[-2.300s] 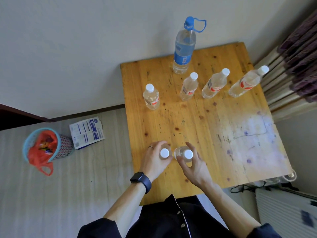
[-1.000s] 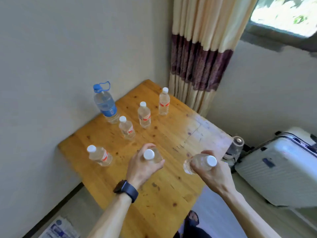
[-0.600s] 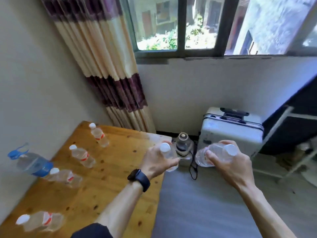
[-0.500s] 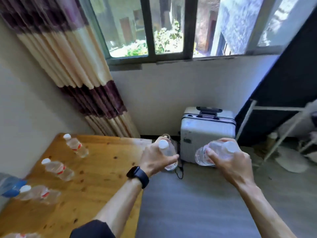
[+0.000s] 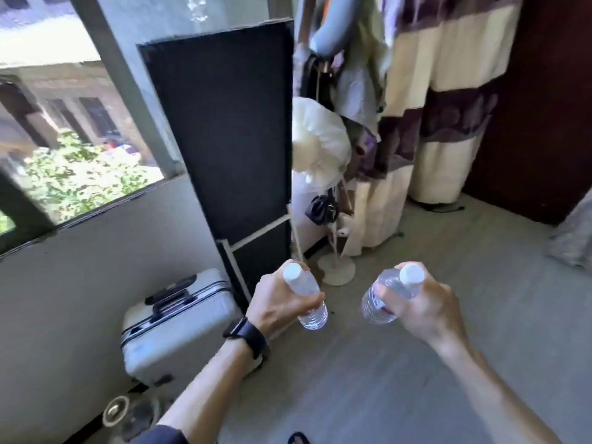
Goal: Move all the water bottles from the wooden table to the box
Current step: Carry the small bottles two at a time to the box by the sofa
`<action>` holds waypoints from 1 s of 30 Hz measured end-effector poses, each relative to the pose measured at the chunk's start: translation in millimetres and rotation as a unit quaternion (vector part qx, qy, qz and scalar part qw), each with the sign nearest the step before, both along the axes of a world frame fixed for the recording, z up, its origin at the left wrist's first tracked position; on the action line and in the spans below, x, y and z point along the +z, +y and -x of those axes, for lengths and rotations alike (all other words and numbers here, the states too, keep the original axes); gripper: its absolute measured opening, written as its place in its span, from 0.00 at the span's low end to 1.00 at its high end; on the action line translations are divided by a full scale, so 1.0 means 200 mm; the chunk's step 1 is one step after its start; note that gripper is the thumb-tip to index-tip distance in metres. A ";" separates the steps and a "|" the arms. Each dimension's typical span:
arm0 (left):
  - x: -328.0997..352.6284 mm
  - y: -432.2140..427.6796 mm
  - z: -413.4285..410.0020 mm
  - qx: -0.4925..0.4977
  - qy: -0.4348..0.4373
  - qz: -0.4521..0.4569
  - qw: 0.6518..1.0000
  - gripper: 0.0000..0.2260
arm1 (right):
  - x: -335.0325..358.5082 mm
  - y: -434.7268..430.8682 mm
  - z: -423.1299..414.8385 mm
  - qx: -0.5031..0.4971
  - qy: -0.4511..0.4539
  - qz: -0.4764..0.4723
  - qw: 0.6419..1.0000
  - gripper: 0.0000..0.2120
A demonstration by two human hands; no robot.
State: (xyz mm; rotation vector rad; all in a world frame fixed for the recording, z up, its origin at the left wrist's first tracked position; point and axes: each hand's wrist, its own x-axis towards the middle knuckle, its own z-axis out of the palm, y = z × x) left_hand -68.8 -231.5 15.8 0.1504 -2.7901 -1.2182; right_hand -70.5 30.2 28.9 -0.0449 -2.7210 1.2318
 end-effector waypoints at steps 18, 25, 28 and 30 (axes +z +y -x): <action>0.12 1.69 1.62 -0.391 -0.006 0.009 0.920 0.18 | 0.08 1.29 0.61 -0.417 -0.016 -0.061 0.907 0.26; 0.10 2.41 2.00 -0.451 0.021 0.084 0.888 0.16 | 0.04 1.91 0.92 -0.454 -0.010 -0.045 0.890 0.24; 0.12 2.71 2.17 -0.450 0.013 0.091 0.888 0.17 | 0.06 2.22 1.10 -0.452 -0.010 -0.048 0.891 0.26; 0.15 2.89 2.29 -0.436 0.015 0.090 0.895 0.20 | 0.10 2.42 1.23 -0.449 -0.008 -0.067 0.891 0.29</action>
